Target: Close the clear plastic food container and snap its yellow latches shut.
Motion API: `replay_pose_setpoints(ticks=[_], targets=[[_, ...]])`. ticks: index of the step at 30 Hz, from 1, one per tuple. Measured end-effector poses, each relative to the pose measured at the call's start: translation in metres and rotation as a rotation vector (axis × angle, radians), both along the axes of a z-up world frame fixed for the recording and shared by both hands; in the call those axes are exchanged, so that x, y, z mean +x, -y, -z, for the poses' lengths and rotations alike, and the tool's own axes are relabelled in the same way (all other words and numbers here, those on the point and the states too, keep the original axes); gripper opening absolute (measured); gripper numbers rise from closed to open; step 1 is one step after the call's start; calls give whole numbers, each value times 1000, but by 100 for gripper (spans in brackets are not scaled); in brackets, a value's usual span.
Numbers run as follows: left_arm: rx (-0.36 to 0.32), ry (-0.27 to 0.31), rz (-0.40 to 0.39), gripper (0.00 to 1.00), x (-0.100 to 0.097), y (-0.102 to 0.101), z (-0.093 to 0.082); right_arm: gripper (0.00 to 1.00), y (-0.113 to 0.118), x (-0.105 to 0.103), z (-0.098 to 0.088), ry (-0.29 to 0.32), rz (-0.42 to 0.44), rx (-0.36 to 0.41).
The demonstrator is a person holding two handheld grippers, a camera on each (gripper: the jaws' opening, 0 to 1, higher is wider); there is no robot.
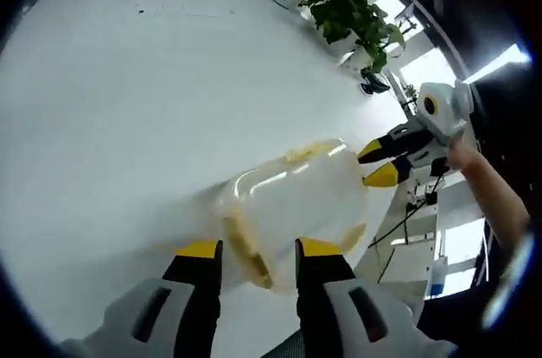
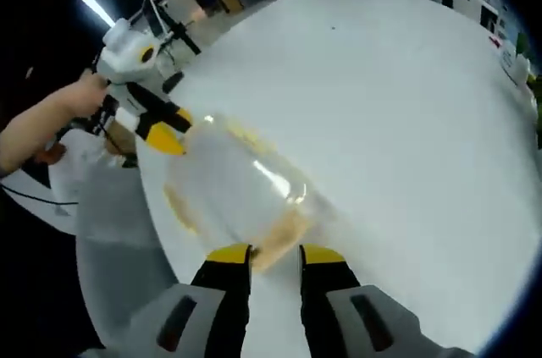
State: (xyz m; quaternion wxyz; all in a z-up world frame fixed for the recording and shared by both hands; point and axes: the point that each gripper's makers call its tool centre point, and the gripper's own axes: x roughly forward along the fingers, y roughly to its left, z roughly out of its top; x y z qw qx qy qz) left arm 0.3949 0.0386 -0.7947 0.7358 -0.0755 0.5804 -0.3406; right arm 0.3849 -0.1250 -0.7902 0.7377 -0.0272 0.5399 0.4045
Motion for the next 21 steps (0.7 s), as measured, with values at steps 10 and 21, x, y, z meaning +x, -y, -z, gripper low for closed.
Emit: replay_pose_setpoints(ticks=[10, 21], targets=[[-71, -82, -94, 30, -2, 1, 4, 16, 1, 2, -1, -37, 49, 62], [-79, -85, -97, 30, -3, 3, 5, 23, -5, 6, 1, -36, 66, 55]])
